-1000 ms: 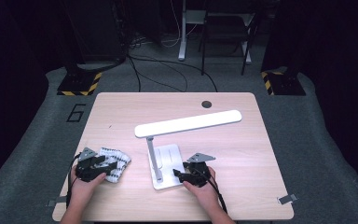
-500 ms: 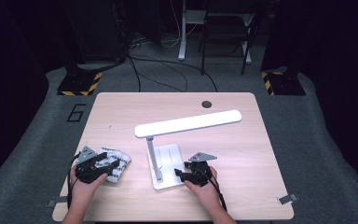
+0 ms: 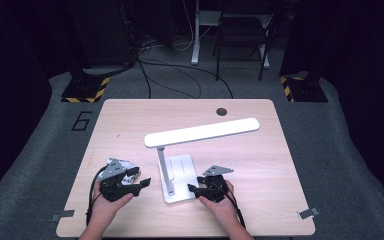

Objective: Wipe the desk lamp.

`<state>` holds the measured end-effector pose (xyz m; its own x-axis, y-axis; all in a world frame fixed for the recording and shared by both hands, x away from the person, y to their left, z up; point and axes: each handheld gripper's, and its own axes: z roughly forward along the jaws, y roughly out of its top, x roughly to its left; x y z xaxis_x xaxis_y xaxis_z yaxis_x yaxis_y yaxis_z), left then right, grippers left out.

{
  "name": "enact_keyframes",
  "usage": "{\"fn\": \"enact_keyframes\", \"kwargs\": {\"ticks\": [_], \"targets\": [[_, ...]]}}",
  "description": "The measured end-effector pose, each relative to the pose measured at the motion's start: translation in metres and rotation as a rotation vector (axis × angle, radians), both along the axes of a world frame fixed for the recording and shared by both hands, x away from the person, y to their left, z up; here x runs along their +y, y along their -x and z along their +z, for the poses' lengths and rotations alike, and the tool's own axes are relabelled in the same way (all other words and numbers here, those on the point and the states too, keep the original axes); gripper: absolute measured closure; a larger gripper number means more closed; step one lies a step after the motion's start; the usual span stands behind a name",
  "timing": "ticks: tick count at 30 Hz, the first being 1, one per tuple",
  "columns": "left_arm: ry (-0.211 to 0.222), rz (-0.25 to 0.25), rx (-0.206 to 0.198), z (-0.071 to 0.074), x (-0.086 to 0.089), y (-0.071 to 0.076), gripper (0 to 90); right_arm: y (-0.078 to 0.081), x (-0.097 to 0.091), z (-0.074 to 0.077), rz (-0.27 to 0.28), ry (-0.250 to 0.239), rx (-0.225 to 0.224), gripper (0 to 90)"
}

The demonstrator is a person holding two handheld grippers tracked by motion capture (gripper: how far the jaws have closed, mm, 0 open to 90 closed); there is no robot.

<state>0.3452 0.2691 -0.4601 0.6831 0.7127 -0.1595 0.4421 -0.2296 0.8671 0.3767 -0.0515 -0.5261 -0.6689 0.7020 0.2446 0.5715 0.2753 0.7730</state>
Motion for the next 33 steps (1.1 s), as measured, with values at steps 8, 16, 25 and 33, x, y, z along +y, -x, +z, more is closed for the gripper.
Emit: {"fn": "enact_keyframes", "kwargs": {"ticks": [8, 16, 25, 33], "targets": [[-0.048, -0.099, 0.002, 0.000, -0.027, 0.004, 35.0, 0.004, -0.002, -0.001, 0.007, -0.003, -0.004, 46.7], [-0.044, -0.137, -0.010, 0.002, -0.036, 0.006, 36.1, 0.014, -0.001, 0.002, -0.002, 0.022, -0.005, 48.4], [-0.088, -0.091, -0.034, 0.003, -0.036, 0.006, 45.6, 0.024, 0.012, 0.002, 0.086, 0.014, 0.002, 51.3], [-0.090, -0.069, -0.034, 0.002, -0.037, -0.001, 54.4, 0.026, 0.016, 0.002, 0.103, 0.020, 0.000, 49.0]]}}
